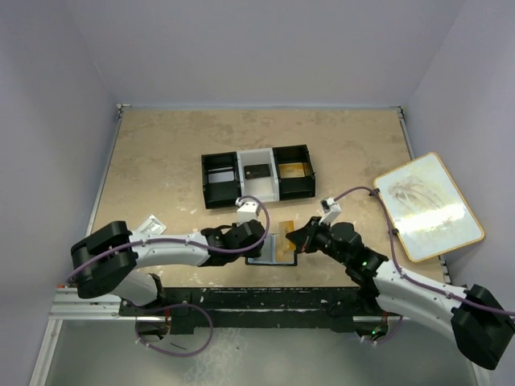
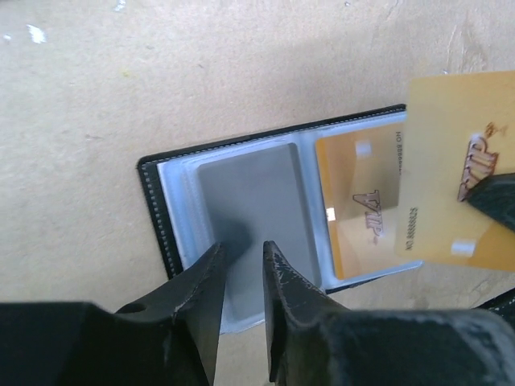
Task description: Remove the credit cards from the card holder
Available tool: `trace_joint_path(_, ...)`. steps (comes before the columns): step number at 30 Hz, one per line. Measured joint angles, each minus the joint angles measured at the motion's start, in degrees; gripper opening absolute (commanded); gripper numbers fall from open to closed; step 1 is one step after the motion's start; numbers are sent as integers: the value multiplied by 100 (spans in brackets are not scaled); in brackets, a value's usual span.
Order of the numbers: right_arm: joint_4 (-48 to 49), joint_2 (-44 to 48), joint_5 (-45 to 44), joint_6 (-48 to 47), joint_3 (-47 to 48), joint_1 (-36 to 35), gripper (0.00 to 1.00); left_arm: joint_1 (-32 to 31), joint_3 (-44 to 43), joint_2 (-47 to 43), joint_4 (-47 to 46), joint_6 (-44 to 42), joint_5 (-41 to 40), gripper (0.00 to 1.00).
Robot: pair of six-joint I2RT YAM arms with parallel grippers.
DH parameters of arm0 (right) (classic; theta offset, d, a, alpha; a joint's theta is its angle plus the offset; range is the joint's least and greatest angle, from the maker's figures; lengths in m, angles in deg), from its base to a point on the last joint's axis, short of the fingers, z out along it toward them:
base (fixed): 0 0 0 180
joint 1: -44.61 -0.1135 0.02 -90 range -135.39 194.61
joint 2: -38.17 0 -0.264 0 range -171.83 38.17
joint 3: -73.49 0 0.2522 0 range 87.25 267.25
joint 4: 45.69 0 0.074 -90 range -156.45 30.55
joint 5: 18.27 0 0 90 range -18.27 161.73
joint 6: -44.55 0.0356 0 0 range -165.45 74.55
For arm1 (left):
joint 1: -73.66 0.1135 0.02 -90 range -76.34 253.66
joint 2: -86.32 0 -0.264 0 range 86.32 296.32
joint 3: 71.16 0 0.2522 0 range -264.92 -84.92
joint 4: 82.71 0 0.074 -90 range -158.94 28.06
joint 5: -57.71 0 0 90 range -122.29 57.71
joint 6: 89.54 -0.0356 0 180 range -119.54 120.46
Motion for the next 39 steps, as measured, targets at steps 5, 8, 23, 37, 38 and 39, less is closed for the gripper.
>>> trace_joint_path(5,-155,96,-332,-789,225,0,0,24,-254,-356,772,-199,-315,41)
trace_joint_path(8,-109,96,-605,-1434,503,0,0,140,-431,-721,1187,-304,-476,49)
trace_joint_path(23,-579,-1611,-1648,-4039,3073,1364,0,2496,-1152,-1766,3134,-1176,-577,78)
trace_joint_path(37,-2459,-3825,-973,-3101,5213,1576,0,3941,-1314,-2076,3259,-2413,-697,78)
trace_joint_path(38,-2511,-3912,-960,-3042,5274,1576,0,3941,-1224,-2188,3202,-2461,-743,78)
trace_joint_path(39,-2544,-3989,-938,-2983,5305,1574,0,3941,-1139,-2295,3165,-2503,-789,78)
